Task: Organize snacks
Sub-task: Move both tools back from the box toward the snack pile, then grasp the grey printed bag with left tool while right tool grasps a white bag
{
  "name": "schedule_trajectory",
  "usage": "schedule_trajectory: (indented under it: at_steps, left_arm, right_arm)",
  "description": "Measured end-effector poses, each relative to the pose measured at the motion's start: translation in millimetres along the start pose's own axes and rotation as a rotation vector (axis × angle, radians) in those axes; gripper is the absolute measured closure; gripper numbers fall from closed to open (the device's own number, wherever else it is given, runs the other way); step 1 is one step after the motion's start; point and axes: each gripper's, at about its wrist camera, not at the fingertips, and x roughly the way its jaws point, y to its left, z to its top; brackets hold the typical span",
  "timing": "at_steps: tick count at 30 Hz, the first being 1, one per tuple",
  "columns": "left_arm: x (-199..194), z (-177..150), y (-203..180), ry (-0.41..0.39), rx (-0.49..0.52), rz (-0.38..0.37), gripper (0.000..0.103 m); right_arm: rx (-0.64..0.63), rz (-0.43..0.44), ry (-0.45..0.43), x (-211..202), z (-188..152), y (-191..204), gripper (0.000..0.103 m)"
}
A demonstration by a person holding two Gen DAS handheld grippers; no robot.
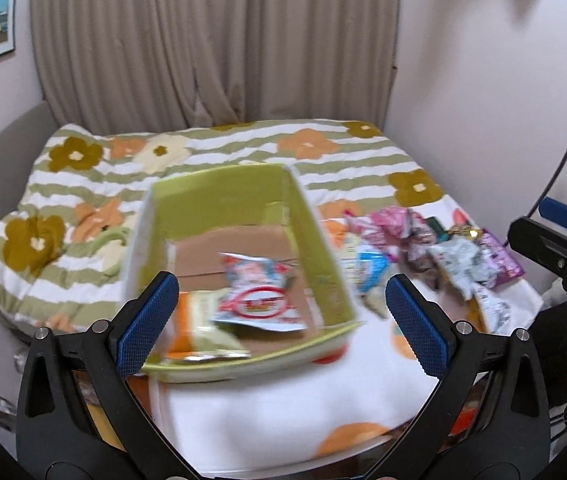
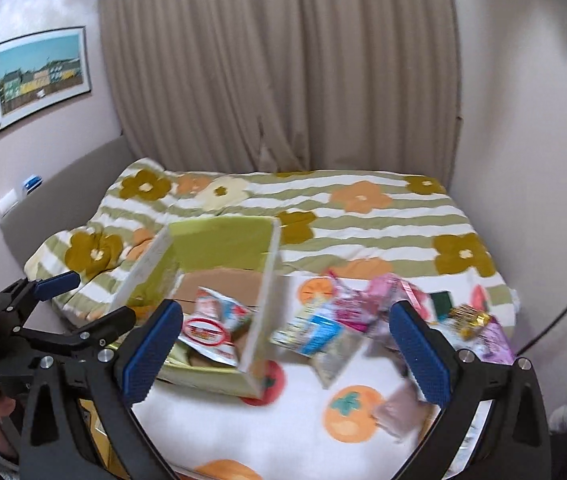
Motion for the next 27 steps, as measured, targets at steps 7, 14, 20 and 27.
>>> schedule_trajectory:
  at_steps: [7,14,20,27]
  left_arm:
    - [15,0,-88,0.024,0.026,-0.056,0.001]
    - [50,6,-169,0.043,0.094,-0.106,0.001]
    - [106,13,-228,0.093,0.264,-0.141,0.001]
    - [189,8,-290,0.201,0.562,-0.207,0.001]
  right_arm:
    - [0.029,-0.069,0.012,-31,-21,-82,0.000]
    - [0.026,-0.057,0.076,-35,-46,-150,0.000]
    - [0.021,-0.007,0.153,-10,-72,-199,0.000]
    - [-0.039,0.089,0.231,32,-121,-232,0.000]
